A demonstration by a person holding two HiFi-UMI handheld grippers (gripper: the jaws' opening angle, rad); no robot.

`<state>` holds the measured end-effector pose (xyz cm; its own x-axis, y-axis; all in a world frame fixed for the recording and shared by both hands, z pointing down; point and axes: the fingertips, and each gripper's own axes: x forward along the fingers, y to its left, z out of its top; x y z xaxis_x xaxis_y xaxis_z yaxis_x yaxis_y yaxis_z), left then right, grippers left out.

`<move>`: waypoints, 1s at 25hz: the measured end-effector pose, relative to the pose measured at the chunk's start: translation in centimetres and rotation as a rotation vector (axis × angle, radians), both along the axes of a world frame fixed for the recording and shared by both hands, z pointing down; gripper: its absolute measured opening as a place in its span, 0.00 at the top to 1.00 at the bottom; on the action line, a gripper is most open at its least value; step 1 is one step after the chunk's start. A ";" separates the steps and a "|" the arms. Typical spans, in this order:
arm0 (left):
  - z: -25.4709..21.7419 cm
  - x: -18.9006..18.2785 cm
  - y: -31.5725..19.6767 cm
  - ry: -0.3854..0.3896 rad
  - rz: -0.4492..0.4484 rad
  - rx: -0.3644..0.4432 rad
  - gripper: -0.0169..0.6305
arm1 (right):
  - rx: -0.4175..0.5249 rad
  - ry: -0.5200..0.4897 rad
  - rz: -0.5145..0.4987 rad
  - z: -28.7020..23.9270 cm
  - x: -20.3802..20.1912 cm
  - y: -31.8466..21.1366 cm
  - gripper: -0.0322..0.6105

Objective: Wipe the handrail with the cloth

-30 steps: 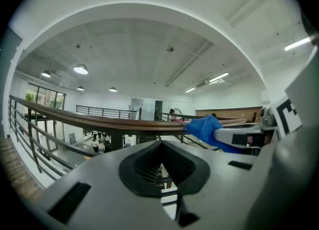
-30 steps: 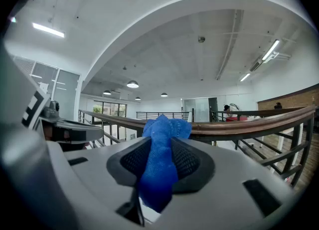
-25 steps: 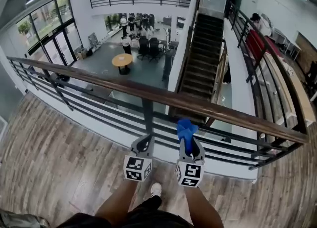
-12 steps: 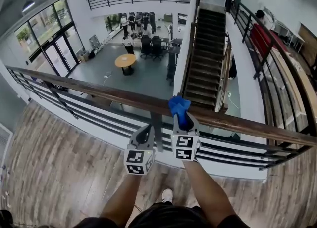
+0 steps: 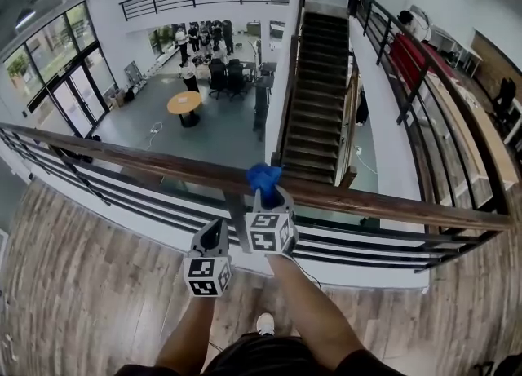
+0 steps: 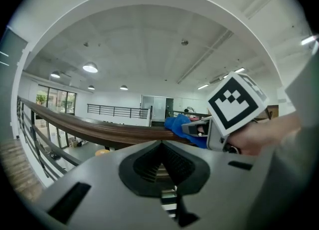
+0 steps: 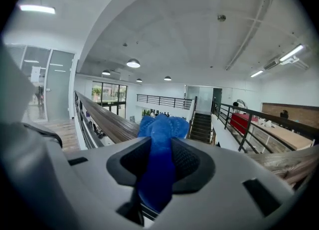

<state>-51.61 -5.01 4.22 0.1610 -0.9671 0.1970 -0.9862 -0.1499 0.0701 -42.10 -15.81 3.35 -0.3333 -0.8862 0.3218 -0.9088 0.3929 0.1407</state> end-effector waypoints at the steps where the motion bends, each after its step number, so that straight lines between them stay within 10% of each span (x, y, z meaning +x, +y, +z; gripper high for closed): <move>1: 0.1 0.1 0.0 -0.001 -0.004 -0.005 0.98 | -0.002 0.028 0.005 0.1 0.3 0.1 0.76; 12: -0.3 7.9 0.4 -0.018 0.088 -0.012 0.98 | -0.034 0.002 0.141 0.0 12.2 0.7 0.76; 25: -1.6 26.8 -1.0 -0.022 0.139 0.004 0.98 | -0.052 0.006 0.196 -0.4 32.9 1.5 0.76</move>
